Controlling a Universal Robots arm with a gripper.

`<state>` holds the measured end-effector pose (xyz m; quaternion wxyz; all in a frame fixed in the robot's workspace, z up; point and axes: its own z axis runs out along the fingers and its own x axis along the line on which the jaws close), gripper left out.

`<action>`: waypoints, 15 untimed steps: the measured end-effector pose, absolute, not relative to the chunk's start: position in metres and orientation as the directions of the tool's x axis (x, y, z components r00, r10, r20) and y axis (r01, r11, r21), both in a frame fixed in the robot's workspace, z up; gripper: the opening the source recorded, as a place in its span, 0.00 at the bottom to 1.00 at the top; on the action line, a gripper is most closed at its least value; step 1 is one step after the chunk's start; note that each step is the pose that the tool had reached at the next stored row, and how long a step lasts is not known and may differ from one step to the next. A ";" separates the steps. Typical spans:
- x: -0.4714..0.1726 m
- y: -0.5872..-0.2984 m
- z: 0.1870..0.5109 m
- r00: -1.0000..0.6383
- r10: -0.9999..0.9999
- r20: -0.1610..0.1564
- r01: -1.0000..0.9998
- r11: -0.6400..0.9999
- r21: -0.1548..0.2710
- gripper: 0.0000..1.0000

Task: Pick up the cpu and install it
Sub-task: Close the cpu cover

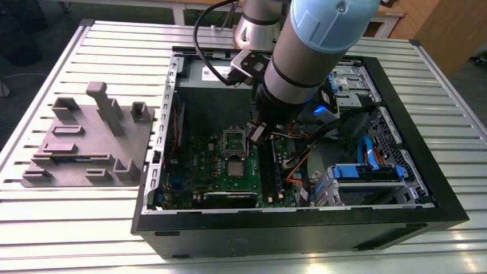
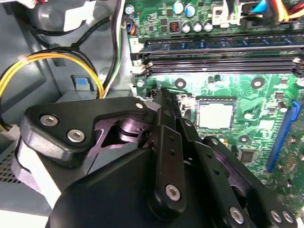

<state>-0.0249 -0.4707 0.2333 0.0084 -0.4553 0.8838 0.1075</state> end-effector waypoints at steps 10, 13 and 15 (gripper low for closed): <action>-0.025 -0.468 0.223 -0.585 -0.797 -0.151 -0.807 0.553 0.209 0.10; -0.025 -0.466 0.222 -0.585 -0.790 -0.182 -0.807 0.544 0.231 0.10; -0.025 -0.465 0.219 -0.585 -0.789 -0.188 -0.807 0.543 0.234 0.10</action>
